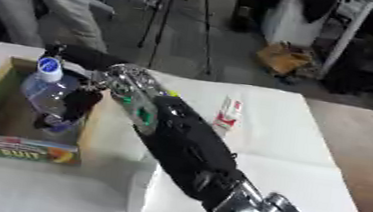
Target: Pick up objects on the table and place them in the box.
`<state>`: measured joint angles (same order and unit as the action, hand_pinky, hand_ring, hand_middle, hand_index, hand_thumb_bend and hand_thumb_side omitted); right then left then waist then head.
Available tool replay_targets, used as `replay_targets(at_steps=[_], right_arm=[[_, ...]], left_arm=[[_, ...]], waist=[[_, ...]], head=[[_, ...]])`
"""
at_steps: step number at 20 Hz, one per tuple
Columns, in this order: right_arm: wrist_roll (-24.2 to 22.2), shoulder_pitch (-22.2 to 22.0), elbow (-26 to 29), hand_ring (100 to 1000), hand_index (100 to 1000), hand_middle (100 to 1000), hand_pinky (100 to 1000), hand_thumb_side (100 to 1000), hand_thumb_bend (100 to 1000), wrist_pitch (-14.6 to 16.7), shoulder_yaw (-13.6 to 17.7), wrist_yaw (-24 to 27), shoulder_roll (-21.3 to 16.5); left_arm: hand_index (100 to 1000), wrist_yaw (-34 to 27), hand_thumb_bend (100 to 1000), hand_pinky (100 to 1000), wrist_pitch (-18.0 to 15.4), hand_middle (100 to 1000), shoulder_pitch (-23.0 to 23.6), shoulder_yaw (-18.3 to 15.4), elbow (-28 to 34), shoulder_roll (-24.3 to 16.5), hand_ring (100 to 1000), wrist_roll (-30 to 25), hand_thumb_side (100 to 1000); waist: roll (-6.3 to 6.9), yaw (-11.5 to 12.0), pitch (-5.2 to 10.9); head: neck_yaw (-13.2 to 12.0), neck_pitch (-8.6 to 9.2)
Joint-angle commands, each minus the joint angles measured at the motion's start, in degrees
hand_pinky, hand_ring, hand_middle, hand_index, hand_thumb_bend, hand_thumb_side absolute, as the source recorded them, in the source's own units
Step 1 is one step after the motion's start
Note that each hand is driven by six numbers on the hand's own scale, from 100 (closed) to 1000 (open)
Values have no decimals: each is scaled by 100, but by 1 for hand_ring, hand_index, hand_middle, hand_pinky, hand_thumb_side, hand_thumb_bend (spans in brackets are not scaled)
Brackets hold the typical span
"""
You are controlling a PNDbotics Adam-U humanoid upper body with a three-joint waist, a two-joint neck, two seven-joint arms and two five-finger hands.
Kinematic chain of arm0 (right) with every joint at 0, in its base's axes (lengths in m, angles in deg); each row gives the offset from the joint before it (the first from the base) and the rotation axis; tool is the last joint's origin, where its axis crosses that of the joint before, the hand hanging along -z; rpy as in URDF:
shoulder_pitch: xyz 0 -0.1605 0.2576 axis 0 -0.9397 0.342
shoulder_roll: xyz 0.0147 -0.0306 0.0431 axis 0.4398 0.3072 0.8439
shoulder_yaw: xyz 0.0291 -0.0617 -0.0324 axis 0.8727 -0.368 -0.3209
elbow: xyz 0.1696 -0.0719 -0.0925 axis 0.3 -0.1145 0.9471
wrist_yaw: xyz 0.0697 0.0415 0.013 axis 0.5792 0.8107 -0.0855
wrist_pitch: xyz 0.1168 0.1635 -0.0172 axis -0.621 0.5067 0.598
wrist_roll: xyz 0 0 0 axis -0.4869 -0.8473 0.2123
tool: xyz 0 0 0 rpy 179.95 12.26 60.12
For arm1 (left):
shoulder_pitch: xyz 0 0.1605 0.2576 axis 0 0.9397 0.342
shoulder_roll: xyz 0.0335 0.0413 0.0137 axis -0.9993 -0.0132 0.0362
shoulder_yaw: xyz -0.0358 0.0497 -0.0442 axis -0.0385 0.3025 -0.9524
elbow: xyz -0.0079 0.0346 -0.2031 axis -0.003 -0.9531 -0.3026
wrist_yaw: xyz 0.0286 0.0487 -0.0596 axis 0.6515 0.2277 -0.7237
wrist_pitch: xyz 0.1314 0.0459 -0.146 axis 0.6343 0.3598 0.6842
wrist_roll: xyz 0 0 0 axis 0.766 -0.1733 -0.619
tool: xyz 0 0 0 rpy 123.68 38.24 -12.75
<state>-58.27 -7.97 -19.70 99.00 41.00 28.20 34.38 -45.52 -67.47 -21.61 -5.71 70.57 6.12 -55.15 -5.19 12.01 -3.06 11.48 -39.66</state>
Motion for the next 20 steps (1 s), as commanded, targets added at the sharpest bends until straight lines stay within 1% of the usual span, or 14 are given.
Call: replay_targets(at_steps=[1,2,4,5,6,7,9,12,15,17,19,20], right_arm=[[-240,115,67,992,993,1000,1000,727,533,253,-2,-116,-183],[-315,114,136,998,998,1000,1000,725,555,305,52,-181,-266],[-451,107,254,999,999,1000,1000,723,561,344,182,-278,-340],[-486,104,294,1000,1000,1000,1000,699,642,341,233,-311,-364],[-466,104,330,1000,1000,1000,1000,699,642,302,300,-363,-394],[-421,102,356,1000,1000,1000,1000,679,691,250,333,-417,-407],[-329,98,371,1000,1000,1000,1000,671,717,155,361,-524,-424],[-301,119,315,1000,1000,1000,1000,676,721,75,422,-606,-467],[-319,132,283,1000,1000,1000,1000,676,721,69,455,-574,-482],[-262,158,312,1000,1000,1000,1000,680,700,16,526,-493,-518],[-163,185,343,1000,1000,1000,1000,680,700,-77,574,-407,-551],[-108,203,373,1000,1000,1000,1000,681,668,-131,620,-358,-574]], left_arm=[[852,23,483,747,-12,752,-95,-16,116,-22,835,13,922],[852,23,483,747,-11,752,-94,-15,116,-22,835,11,922],[852,24,483,747,-8,752,-92,-13,116,-22,835,7,922],[852,24,483,747,-6,752,-90,-13,115,-21,835,6,923],[852,22,483,747,-3,752,-88,-13,112,-21,835,5,923],[852,20,483,747,-1,751,-87,-12,109,-20,835,3,924],[852,16,483,748,2,751,-82,-10,101,-18,835,-3,925],[852,5,484,747,5,750,-74,-12,86,-14,835,-12,925],[852,-5,484,747,3,750,-72,-15,82,-16,835,-16,925],[851,-14,483,747,5,749,-67,-12,71,-16,834,-23,928],[851,-19,483,747,5,749,-62,-11,63,-17,834,-29,928],[851,-22,483,747,6,748,-58,-13,59,-13,834,-29,929]], waist=[[28,-25,54],[30,-34,56],[31,-39,58],[34,-47,60],[37,-55,61],[39,-58,61],[44,-67,62],[55,-87,64],[57,-95,64],[61,-118,62],[61,-129,62],[63,-140,62]], head=[[-26,-13],[-30,-11],[-29,-9],[-29,-4],[-24,4],[-20,9],[-19,18],[-5,30],[-1,34],[1,40],[4,39],[-2,42]])
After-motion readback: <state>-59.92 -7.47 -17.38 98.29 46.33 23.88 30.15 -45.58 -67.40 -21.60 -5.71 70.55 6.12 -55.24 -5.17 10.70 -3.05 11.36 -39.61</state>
